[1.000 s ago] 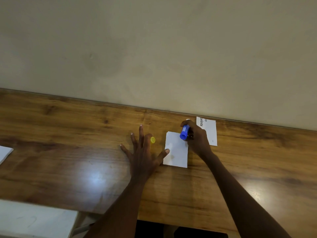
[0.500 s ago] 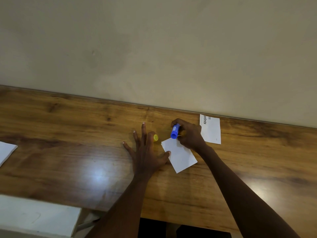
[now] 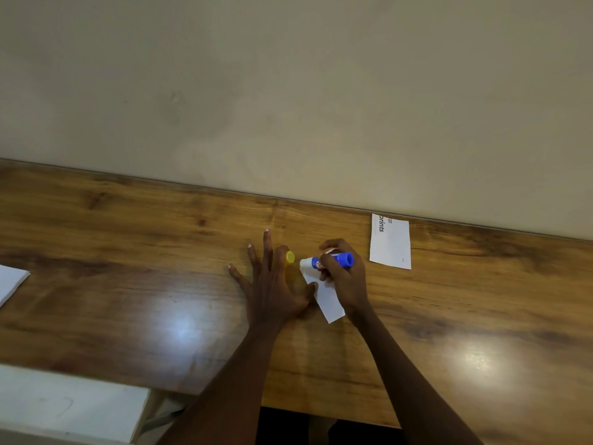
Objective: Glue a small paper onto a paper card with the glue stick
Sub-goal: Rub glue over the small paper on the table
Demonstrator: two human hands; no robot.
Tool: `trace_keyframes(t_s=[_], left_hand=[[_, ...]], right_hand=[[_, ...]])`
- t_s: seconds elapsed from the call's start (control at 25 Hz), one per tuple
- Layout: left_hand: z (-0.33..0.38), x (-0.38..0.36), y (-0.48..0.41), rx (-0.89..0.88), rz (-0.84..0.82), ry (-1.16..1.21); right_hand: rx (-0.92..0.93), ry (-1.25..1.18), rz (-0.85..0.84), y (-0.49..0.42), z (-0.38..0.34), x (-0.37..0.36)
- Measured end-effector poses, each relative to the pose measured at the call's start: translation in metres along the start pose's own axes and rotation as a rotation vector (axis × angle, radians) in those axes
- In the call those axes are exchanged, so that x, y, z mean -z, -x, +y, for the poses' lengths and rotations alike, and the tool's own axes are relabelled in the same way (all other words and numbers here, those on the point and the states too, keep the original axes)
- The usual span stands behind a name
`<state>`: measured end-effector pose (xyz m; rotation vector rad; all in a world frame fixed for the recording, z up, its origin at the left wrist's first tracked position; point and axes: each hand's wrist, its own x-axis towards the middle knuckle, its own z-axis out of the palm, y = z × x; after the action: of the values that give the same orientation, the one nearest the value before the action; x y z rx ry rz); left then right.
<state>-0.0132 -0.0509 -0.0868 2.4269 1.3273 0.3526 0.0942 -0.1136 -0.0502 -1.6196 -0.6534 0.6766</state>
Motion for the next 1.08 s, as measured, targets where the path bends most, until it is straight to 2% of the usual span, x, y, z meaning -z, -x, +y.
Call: trace_keyframes(t_s=[0.24,0.52,0.84,1.08], left_hand=[[-0.001,-0.001,-0.001,-0.012,0.017,0.012],[0.001,0.000,0.000,-0.007,0.013,0.025],[0.001,-0.001,-0.002,0.005,0.009,0.014],[0.000,-0.004,-0.001,-0.016,0.053,-0.005]], right_hand=[[0.053,0.201,0.006,-0.008,0.003,0.001],[0.073,0.329,-0.038,-0.011,0.003,0.009],[-0.032,0.327,0.122,-0.023,0.002,0.035],[-0.029,0.337,0.175,-0.027,0.006,0.042]])
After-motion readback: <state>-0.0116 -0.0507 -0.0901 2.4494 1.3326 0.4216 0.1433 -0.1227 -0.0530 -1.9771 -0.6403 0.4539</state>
